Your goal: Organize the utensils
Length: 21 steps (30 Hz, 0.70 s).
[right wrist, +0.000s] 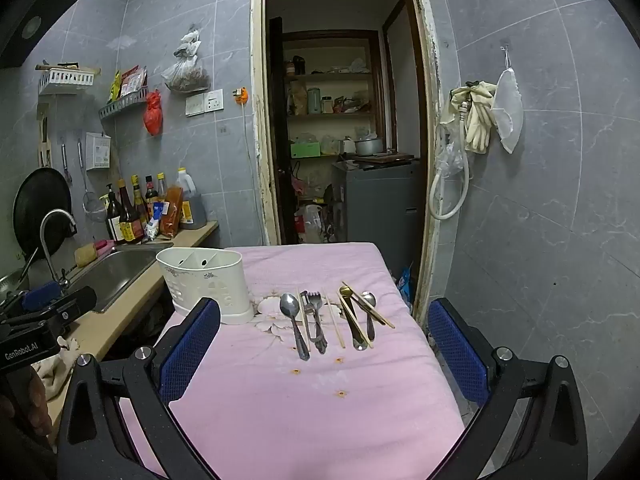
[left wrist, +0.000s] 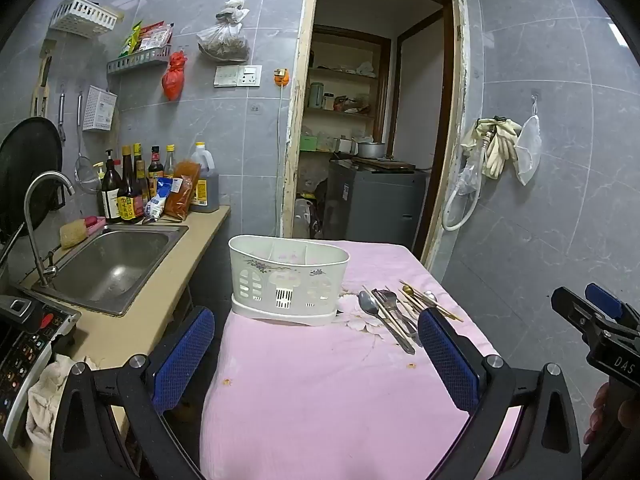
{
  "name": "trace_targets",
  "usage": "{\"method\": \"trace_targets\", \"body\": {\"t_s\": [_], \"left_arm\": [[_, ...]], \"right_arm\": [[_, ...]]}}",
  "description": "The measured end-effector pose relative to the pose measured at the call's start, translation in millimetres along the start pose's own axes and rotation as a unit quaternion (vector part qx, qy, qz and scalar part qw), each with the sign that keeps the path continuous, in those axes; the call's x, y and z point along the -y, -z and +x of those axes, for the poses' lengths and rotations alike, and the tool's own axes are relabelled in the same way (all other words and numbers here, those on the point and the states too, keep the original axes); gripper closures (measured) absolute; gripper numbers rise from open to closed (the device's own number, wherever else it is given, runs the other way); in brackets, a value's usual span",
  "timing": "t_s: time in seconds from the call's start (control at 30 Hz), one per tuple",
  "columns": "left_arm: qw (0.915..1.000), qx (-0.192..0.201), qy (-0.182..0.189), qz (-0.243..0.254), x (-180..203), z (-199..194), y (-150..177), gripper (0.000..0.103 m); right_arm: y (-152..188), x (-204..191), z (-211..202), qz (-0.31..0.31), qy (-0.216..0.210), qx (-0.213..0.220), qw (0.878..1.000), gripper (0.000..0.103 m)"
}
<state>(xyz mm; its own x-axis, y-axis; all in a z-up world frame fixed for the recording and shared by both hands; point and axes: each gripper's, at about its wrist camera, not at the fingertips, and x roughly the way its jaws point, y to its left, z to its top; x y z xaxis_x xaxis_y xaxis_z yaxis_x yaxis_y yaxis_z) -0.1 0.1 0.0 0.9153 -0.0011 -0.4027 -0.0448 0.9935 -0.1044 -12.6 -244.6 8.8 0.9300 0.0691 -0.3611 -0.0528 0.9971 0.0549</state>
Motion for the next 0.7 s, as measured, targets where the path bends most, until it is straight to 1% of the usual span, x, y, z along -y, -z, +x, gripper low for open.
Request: {"method": "trace_targets", "body": {"t_s": [0.7], "left_arm": [[1.0000,-0.004,-0.001,0.002,0.1,0.2,-0.1,0.000]], "right_arm": [[-1.0,-1.2,3.4,0.001,-0.001,-0.003,1.000,0.001]]}}
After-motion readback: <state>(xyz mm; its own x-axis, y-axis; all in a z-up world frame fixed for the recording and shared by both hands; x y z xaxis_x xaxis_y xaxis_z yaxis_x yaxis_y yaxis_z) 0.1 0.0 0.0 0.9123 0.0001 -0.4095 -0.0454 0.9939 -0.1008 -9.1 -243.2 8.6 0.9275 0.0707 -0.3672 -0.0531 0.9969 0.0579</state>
